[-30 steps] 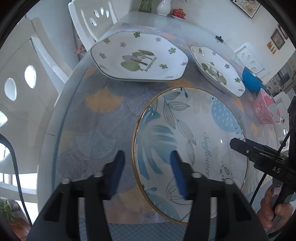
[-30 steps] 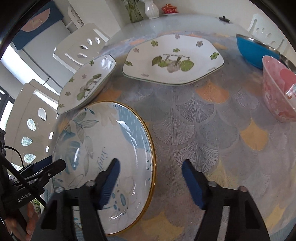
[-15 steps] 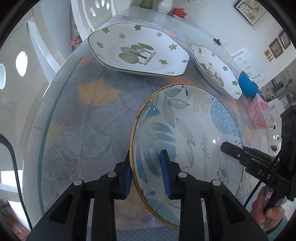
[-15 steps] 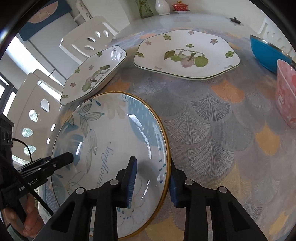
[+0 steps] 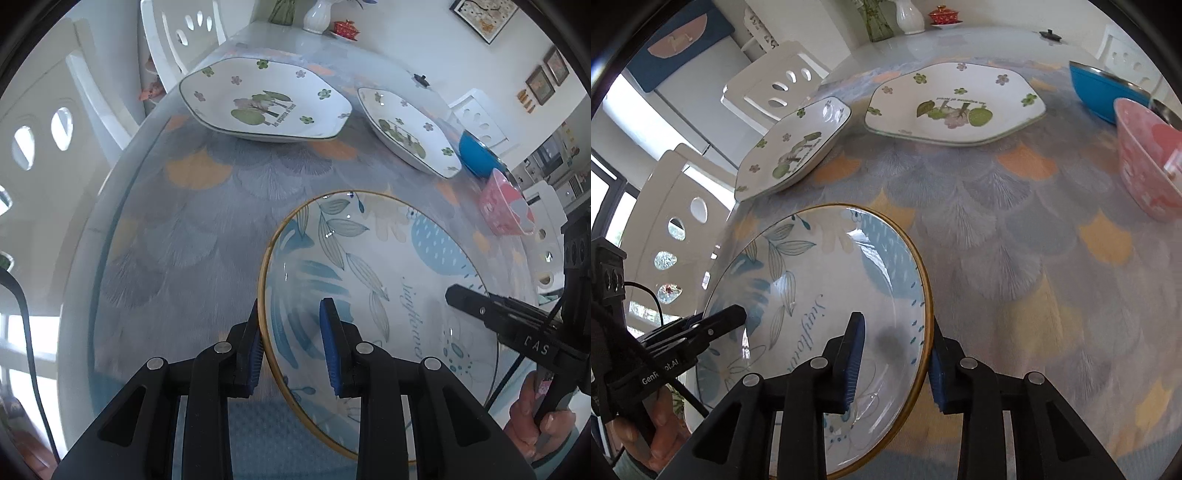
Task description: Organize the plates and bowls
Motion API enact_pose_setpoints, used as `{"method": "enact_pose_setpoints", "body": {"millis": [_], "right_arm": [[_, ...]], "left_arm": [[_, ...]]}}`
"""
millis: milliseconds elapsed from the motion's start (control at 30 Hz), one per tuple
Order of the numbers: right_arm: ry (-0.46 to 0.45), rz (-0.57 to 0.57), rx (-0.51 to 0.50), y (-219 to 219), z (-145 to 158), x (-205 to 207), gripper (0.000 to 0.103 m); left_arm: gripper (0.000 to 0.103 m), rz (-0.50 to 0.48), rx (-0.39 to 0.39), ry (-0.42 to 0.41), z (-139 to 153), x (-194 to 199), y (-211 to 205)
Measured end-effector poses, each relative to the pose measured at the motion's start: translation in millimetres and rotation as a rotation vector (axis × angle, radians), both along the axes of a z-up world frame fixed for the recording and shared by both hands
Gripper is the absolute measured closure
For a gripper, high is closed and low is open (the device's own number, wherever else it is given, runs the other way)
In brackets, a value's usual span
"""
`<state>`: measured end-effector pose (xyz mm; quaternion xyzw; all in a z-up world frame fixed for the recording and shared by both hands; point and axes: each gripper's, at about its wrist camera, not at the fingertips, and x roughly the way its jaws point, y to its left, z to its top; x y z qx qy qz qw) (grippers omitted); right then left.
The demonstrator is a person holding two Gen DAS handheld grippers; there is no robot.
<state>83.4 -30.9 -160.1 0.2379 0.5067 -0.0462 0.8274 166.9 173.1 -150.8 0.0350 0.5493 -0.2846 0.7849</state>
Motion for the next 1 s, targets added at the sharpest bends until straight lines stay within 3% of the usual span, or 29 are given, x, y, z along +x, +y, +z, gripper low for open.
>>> {"method": "enact_pose_setpoints", "body": {"millis": [300, 667, 1000], "right_arm": [[0.052, 0.021, 0.006, 24, -6, -41, 0.073], [0.061, -0.009, -0.005, 22, -10, -43, 0.073], [0.05, -0.016, -0.08, 4, 17, -36, 0.072]], "left_arm": [[0.078, -0.029, 0.031, -0.011, -1, -24, 11], [0.078, -0.043, 0.059, -0.027, -13, -26, 7], [0.077, -0.034, 0.058, -0.087, 13, -13, 15]]}}
